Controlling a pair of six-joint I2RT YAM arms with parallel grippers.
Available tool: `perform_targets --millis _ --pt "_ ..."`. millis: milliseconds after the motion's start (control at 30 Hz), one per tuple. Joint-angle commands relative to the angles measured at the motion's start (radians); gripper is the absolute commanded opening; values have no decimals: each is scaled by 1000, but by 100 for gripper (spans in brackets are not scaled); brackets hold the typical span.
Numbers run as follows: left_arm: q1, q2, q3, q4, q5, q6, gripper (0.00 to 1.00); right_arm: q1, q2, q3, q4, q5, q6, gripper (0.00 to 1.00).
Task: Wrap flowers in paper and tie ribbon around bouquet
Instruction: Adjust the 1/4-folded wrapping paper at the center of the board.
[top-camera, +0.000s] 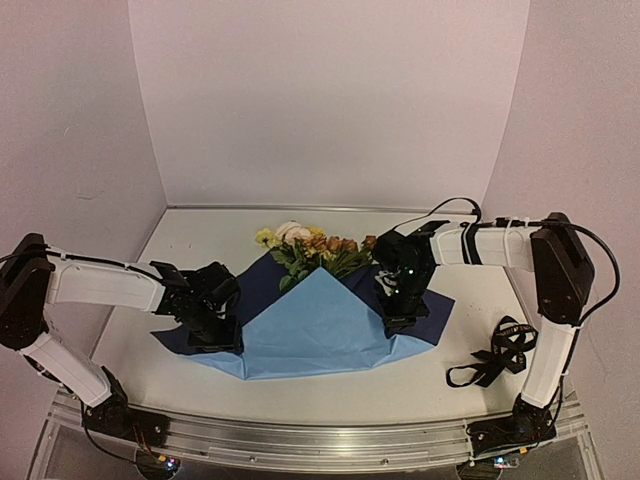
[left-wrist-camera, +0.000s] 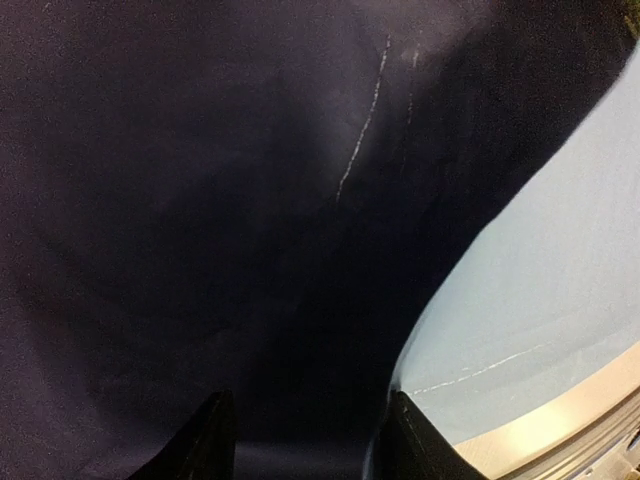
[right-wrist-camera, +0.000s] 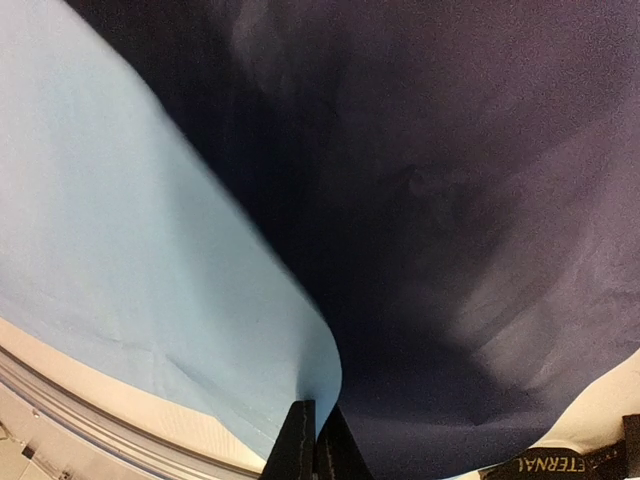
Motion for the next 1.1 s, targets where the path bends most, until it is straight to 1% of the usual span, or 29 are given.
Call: perform_targets --millis 0,133,167,200,233,300,400,500,533,567,600,667,733,933,1067 --pt "9 -34 68 -126 -141 25 51 2 9 11 -22 40 -9 0" --pt "35 -51 112 -256 -221 33 47 2 16 15 -23 43 -7 0" --pt "38 -59 125 -280 -242 30 48 2 15 14 -24 41 -7 0" --pt "39 -70 144 -302 -255 32 52 2 14 14 -25 41 -7 0" --pt "39 -85 168 -313 -259 39 57 2 13 15 -24 40 -6 0" --pt "36 -120 225 -310 -239 58 67 4 13 14 -24 39 -6 0" --pt "-1 -154 294 -264 -176 58 70 6 14 10 -24 36 -6 0" --pt "-98 -98 359 -224 -148 35 66 12 12 9 -25 40 -8 0" --pt "-132 -71 382 -212 -147 19 63 14 12 10 -25 43 -8 0" --pt "-149 -34 393 -200 -142 5 59 16 12 11 -23 47 -7 0" --pt "-158 -15 384 -177 -138 -20 51 18 10 12 -24 52 -5 0" --pt "-161 5 332 -126 -132 -70 42 20 4 10 -23 67 -2 0" --pt "-161 8 271 -110 -151 -130 35 20 -6 2 -22 94 6 0" --pt "-132 -12 80 -45 -208 -244 30 21 -17 6 -22 125 15 0" --pt "-109 -24 1 -25 -215 -301 29 23 -17 8 -21 126 17 0"
